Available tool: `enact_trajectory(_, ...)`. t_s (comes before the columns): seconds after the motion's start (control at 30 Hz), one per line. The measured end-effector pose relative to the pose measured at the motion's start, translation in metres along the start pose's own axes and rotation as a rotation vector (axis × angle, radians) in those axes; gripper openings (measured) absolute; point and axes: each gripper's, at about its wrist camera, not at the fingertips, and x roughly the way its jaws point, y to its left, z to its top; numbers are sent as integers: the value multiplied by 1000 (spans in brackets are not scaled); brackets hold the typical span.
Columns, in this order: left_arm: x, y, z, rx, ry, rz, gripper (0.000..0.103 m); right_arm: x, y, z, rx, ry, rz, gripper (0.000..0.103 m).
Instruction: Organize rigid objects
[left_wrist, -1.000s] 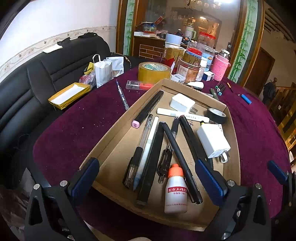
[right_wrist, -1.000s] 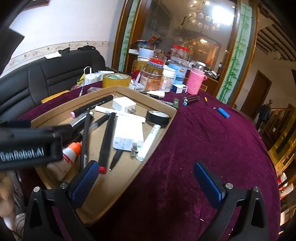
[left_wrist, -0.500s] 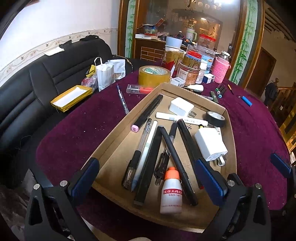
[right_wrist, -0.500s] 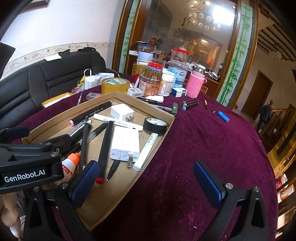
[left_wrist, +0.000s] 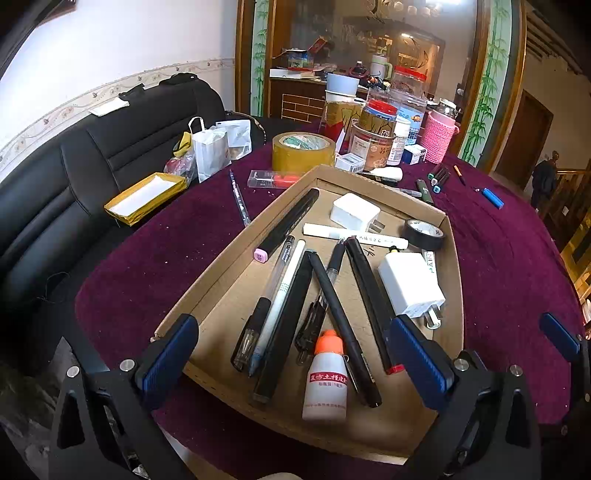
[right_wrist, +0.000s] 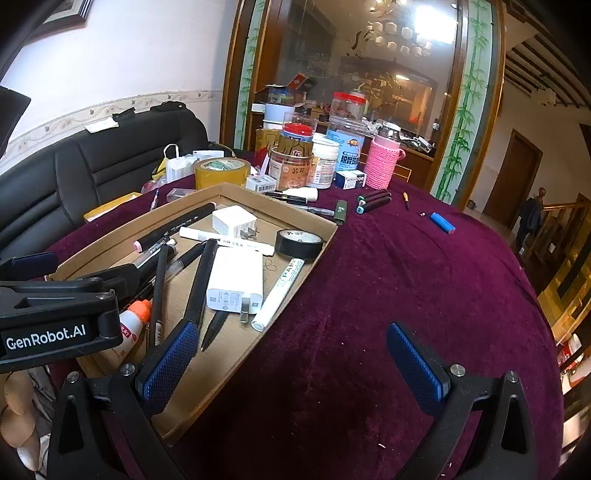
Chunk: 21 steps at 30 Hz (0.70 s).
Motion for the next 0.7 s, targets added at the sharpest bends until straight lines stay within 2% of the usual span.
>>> enact_trajectory(0.7, -2, 6, 0, -13, -9, 26, 103, -1, 8, -4, -22, 0, 10, 103)
